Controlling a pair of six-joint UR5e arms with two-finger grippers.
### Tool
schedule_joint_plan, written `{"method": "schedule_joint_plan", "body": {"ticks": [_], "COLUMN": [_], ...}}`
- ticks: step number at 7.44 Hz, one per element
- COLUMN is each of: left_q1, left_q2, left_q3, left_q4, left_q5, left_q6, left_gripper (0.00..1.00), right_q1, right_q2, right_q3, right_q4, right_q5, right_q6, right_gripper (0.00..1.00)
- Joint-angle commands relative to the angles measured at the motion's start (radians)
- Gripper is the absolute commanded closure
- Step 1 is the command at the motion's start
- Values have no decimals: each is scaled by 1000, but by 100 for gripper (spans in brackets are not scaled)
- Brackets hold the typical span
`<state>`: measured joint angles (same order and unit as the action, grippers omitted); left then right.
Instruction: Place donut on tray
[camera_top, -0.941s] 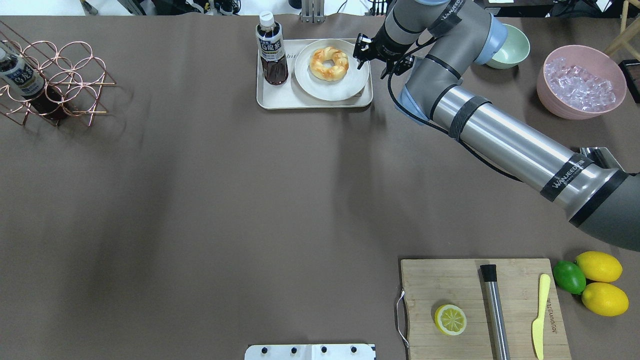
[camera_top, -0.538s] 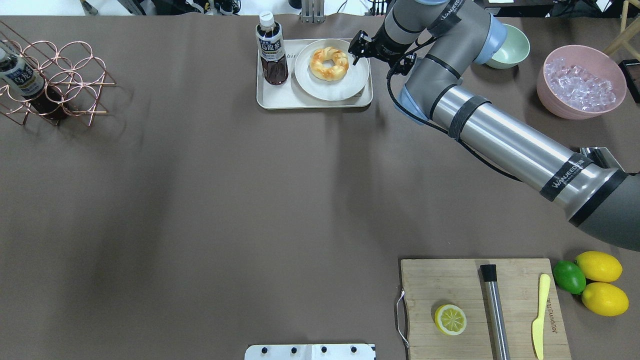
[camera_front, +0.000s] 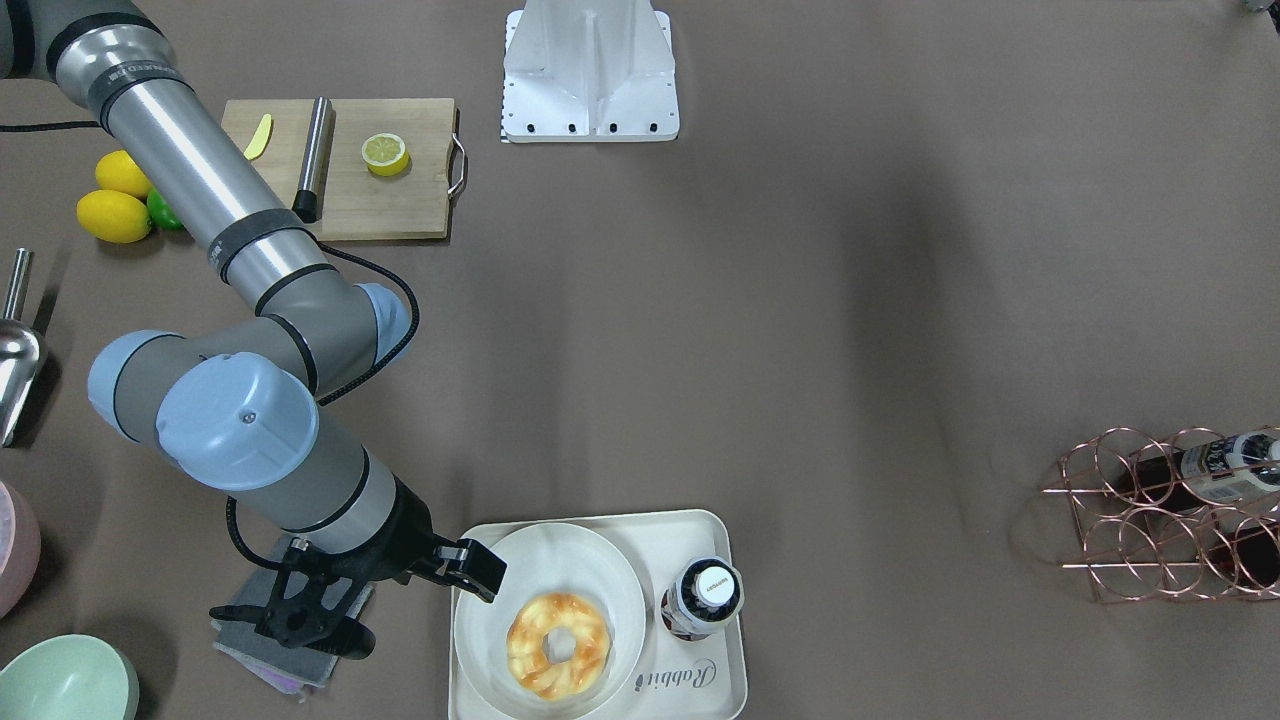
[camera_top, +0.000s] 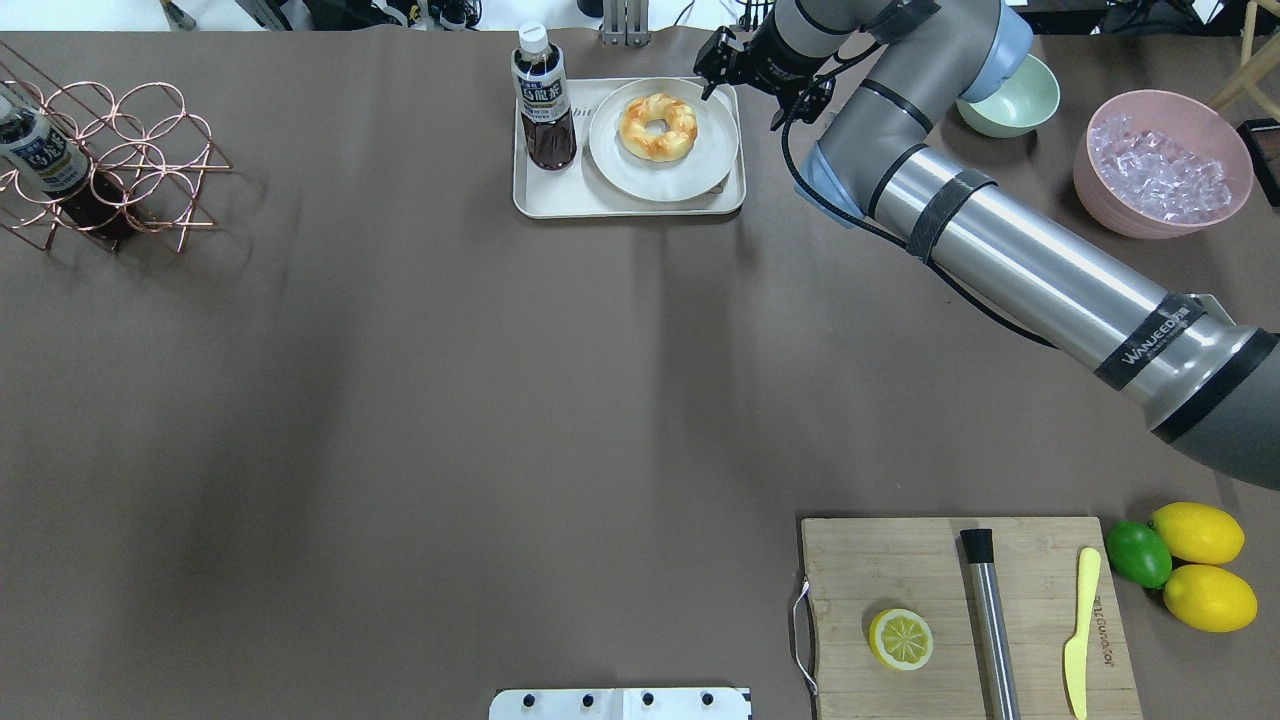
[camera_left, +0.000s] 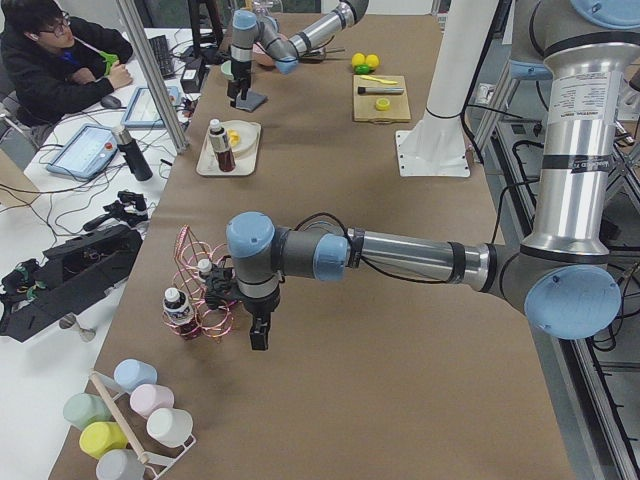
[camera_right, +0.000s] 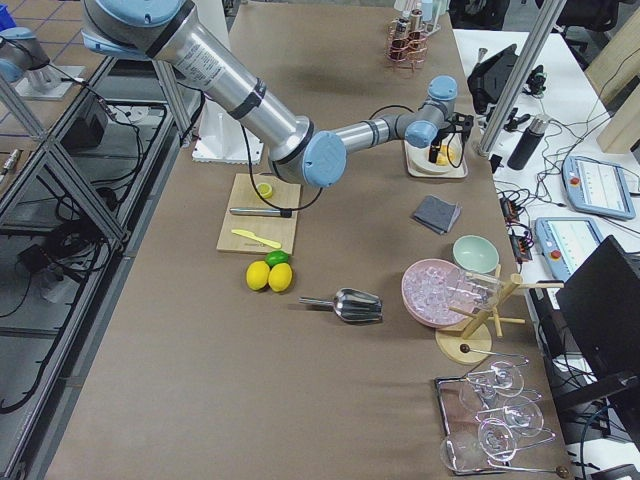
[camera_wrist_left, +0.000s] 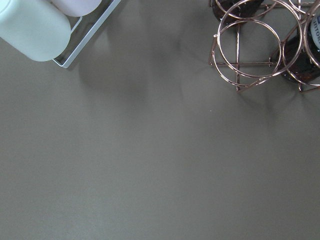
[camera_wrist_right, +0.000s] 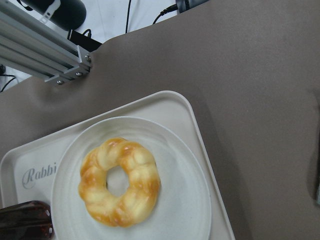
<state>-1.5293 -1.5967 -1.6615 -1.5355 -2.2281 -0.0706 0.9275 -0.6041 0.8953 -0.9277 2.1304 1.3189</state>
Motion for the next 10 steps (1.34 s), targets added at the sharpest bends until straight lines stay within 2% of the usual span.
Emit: {"method": "schedule_joint_plan", "body": {"ticks": [1, 3, 5, 7, 8, 9, 10], "left_q1": [0, 0, -2, -2, -3, -3, -3], "left_q2": [7, 17, 18, 18, 30, 32, 35], "left_q3": [2, 2, 9, 14, 13, 12, 12], "left_q4": [0, 1, 1, 3, 2, 1, 1], "left_q5": [1, 1, 10, 28, 28, 28, 28], "left_q6": [0, 0, 0, 0, 0, 2, 0], "left_gripper": [2, 2, 2, 2, 2, 2, 2], "right_q1": [78, 173, 220, 221, 218, 229, 263], "right_q2": [-118, -276, -472, -647, -739, -819, -906], "right_q3": [239, 390, 535, 756, 865, 930, 945], "right_q4": [-109, -119, -131, -343, -447, -515, -523], "right_q5": [121, 228, 269, 240, 183, 145, 116], "right_q6": [-15, -114, -246, -407, -506, -612, -745], "right_gripper": [1, 1, 1, 0, 0, 0, 0]}}
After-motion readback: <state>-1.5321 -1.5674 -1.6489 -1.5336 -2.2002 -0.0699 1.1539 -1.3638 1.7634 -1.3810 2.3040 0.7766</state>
